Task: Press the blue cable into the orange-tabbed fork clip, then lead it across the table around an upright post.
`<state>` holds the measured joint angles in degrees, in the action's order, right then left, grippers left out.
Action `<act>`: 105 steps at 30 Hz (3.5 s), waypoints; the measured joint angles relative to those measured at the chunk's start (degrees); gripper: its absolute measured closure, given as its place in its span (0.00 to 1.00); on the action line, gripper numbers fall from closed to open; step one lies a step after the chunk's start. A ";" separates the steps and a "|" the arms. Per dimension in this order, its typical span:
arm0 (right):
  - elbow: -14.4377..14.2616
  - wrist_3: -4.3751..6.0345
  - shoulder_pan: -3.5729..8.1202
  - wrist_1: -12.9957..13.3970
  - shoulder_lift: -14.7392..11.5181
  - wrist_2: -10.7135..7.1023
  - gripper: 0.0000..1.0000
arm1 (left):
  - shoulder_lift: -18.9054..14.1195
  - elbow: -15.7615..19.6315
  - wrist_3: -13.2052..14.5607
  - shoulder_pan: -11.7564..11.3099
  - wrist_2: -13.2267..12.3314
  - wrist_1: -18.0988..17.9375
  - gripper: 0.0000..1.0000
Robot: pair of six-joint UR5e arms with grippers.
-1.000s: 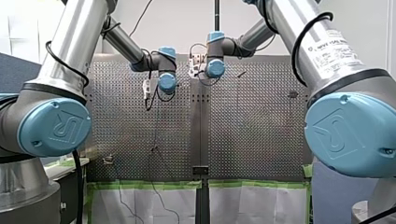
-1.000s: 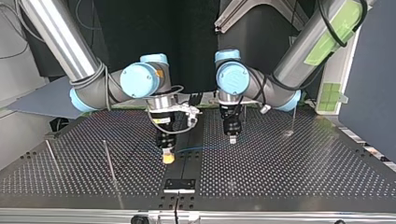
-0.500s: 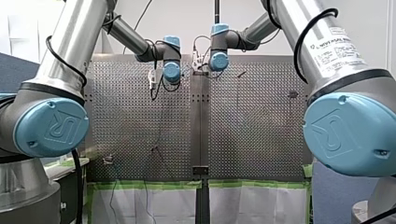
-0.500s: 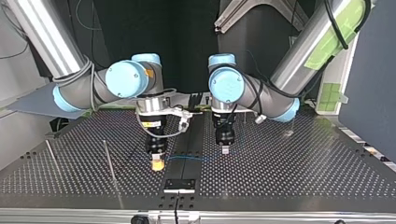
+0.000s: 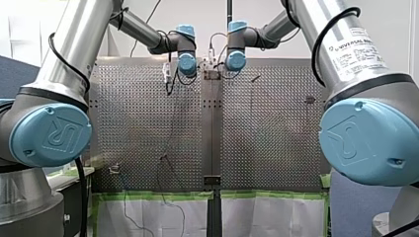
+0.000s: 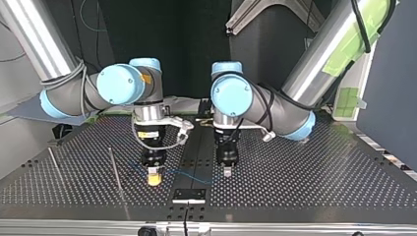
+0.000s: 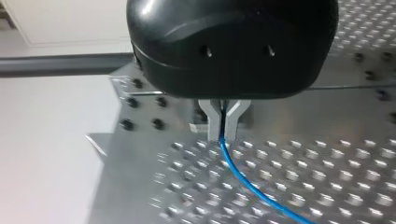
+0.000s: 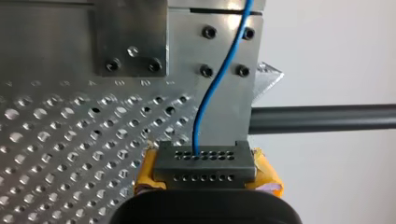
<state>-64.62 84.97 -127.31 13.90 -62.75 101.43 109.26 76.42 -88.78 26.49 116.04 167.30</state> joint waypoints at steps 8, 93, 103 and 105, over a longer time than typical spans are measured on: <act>0.00 0.89 1.30 -0.22 -1.62 0.00 1.00 | 0.15 -3.48 -1.39 0.39 -2.65 1.96 1.00; -1.94 0.67 16.51 -8.02 -3.75 0.35 1.00 | 24.02 -37.79 -6.62 12.30 -6.23 16.00 1.00; -2.82 0.66 17.00 -7.93 -3.67 0.44 1.00 | 24.70 -38.07 -6.96 12.41 -5.98 15.92 1.00; -3.01 0.68 17.08 -7.89 -3.65 0.46 1.00 | 24.72 -38.04 -7.20 12.29 -6.19 15.85 1.00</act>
<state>-67.63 85.65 -110.23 6.01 -66.40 101.89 133.98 38.37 -95.98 38.78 109.85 183.16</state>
